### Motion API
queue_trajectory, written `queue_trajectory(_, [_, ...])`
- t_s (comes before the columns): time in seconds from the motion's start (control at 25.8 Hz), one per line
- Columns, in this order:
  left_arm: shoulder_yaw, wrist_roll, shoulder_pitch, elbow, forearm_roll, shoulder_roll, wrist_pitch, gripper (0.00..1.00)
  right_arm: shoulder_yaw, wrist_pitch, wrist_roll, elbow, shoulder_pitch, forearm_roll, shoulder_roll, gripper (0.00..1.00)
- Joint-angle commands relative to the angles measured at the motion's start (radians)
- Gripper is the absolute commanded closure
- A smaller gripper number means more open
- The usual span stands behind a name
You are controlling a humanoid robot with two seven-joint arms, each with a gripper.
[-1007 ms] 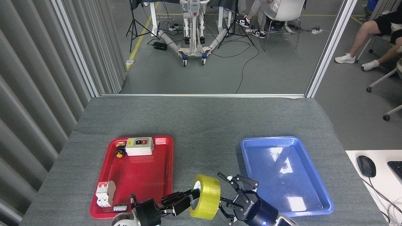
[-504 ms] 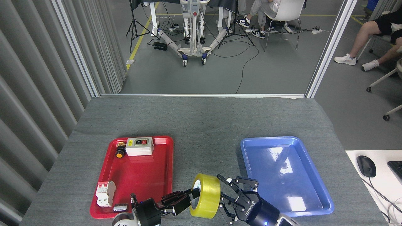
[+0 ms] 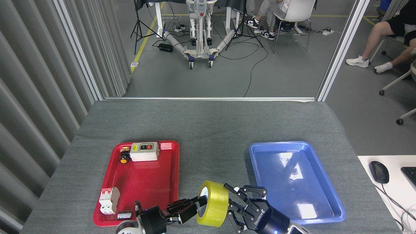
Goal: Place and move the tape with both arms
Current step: 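Grasp the tape roll's rim with the right gripper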
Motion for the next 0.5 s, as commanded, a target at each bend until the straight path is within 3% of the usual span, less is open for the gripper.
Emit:
queue_trajectory(0.0, [0.0,0.003,0.0,0.001,0.0,0.002,0.002,0.77,0.001,0.016,-0.002,0.0,0.003,0.0,-0.001,0.82])
queue_trajectory(0.31, [0.002,0.004,-0.002,0.004,0.0,0.002,0.002,0.76,0.001,0.016,-0.002,0.0,0.009,0.0,-0.017,0.9])
queue_trajectory(0.39, [0.002,0.006,-0.003,0.004,-0.002,0.002,0.002,0.71,0.001,0.016,-0.002,0.0,0.009,0.0,-0.017,0.9])
queue_trajectory(0.46, [0.003,0.014,-0.005,0.004,-0.006,0.002,0.002,0.55,0.001,0.016,-0.002,0.0,0.01,-0.002,-0.017,0.9])
